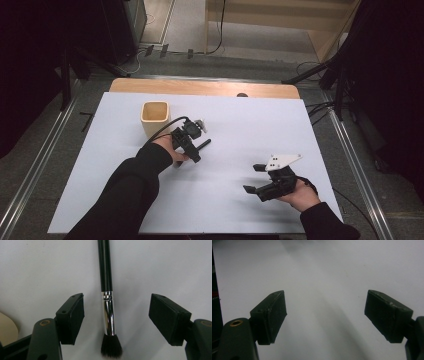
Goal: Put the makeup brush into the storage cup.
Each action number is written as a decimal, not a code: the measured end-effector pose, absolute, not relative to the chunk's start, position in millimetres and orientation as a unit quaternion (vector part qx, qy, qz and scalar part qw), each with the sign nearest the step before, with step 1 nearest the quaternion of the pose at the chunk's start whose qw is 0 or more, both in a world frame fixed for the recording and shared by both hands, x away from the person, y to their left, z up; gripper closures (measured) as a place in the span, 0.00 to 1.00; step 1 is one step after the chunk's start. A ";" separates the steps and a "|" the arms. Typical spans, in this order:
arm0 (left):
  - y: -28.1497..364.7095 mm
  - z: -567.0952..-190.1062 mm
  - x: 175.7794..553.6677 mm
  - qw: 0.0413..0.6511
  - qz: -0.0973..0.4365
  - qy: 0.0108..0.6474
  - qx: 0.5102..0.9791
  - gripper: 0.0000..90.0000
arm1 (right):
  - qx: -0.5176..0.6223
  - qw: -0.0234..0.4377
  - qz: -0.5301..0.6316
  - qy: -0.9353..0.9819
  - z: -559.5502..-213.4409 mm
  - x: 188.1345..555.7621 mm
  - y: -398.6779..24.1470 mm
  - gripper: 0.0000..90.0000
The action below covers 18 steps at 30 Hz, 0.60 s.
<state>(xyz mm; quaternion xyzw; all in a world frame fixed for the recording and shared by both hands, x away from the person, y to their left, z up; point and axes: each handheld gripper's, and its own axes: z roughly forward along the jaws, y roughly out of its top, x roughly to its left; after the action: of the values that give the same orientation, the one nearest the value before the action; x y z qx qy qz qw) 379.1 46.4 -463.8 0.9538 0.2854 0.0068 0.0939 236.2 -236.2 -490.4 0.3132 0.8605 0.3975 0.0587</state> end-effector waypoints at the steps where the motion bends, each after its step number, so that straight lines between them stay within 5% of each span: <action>1: 46.4 -465.5 379.7 0.092 0.004 0.285 0.954 0.32 | 0.314 0.059 0.397 0.861 -490.4 236.2 -236.3 0.21; 18: 41.8 -478.3 378.4 0.062 0.033 0.279 0.958 0.43 | 0.313 0.059 0.396 0.861 -490.5 236.2 -236.2 0.21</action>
<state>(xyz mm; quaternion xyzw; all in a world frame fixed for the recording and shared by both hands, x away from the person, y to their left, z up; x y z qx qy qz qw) 378.4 41.8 -478.3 0.9578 0.2787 0.0332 0.0616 236.2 -236.2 -490.5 0.3129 0.8611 0.3963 0.0588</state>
